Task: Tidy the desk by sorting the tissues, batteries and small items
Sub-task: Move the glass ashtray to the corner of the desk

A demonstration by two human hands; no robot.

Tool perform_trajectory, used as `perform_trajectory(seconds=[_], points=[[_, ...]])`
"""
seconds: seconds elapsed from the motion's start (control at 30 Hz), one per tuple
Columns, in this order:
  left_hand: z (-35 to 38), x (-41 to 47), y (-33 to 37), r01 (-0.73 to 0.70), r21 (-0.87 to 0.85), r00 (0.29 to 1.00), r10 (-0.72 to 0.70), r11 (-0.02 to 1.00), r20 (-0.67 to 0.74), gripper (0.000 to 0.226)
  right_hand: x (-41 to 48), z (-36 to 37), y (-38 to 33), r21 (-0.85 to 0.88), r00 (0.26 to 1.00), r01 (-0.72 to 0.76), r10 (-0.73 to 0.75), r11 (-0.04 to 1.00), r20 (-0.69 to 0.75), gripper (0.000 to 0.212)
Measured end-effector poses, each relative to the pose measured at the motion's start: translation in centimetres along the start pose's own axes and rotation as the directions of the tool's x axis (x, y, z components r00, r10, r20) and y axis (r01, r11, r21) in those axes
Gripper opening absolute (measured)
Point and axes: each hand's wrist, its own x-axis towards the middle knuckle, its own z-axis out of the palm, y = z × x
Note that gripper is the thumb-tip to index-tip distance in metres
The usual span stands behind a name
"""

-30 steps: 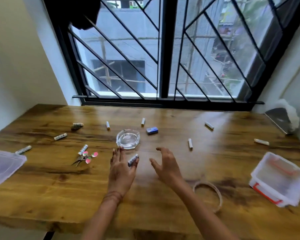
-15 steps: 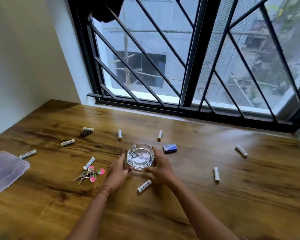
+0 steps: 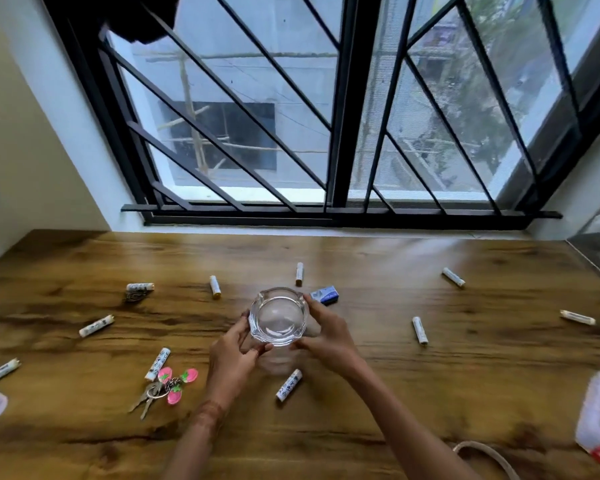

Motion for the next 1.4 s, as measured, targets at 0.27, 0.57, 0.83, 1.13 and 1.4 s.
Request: perform_trajectory(seconds=[0.27,0.57,0.83,1.13,1.4], points=[[4.3,1.0,5.4,-0.238,-0.06,0.969,0.241,0.969,0.052,0.078,-1.4,-7.0,0.2,0.116,0.974,-0.049,0.073,0.992,-0.215,0.081],[13.7,3.2,12.5,-0.39,-0.092,0.902,0.4,0.916,0.164,0.072,-2.4,-18.5,2.9,0.13,0.907,-0.116,0.159,0.985,-0.39,0.073],[28.2,4.8,20.7,-0.452,-0.091,0.863,0.461,0.887,0.209,0.062,-2.3,-32.8,8.5,0.07,0.85,-0.166,0.179,0.984,-0.495,0.073],[43.5,5.9,26.4,-0.376,-0.114,0.865,0.392,0.92,0.314,0.064,-0.8,-45.2,17.4,-0.018,0.805,-0.352,0.293,0.936,-0.516,0.076],[50.5,7.0,27.4,-0.261,-0.064,0.896,0.267,0.963,0.356,0.051,1.9,-48.4,22.2,-0.188,0.834,-0.447,0.332,0.874,-0.441,0.075]])
